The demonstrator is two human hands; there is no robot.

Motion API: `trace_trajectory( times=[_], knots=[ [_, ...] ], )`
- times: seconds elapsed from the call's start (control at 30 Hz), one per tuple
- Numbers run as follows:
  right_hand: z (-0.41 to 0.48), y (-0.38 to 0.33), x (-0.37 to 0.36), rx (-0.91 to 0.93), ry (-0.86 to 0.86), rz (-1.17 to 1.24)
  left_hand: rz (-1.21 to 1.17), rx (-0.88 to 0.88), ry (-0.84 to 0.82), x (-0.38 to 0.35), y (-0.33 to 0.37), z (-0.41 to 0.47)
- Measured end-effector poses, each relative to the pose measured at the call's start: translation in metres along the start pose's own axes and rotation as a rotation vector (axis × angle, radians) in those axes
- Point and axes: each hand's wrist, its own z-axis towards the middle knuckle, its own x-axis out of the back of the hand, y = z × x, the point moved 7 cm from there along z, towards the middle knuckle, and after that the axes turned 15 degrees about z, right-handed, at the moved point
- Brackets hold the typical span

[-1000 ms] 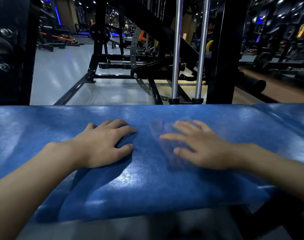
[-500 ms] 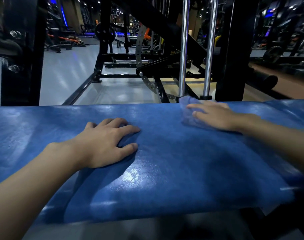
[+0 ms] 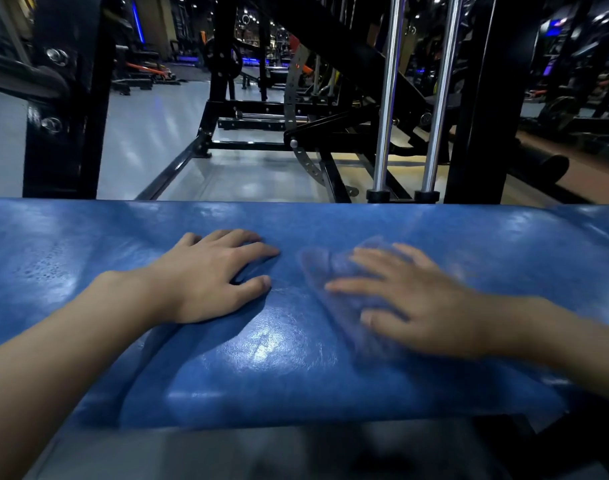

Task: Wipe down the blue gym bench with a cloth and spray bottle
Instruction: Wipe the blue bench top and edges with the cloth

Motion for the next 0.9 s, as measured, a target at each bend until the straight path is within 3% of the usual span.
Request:
trace_trajectory(
  times=[0.1,0.2,0.47,0.6,0.73,0.9],
  knots=[
    [-0.022,-0.039,-0.013,0.181,-0.083,-0.015,0.001,0.017,-0.017,-0.003,-0.005,-0.002],
    [-0.011,-0.031,-0.006,0.168,-0.069,0.031,0.0,0.029,-0.019,-0.003,-0.009,-0.004],
    [0.083,0.126,0.042,-0.398,0.141,0.071,-0.001,0.016,-0.001,-0.007,-0.011,-0.006],
    [0.095,0.159,0.052,-0.531,0.161,0.035,0.013,-0.003,0.022,-0.009,-0.011,-0.007],
    [0.086,0.123,0.034,-0.457,0.15,0.007,-0.002,-0.026,0.045,-0.007,-0.015,-0.007],
    [0.044,-0.004,0.0,-0.116,0.031,-0.009,-0.122,-0.045,0.089,-0.004,-0.022,-0.009]
  ],
)
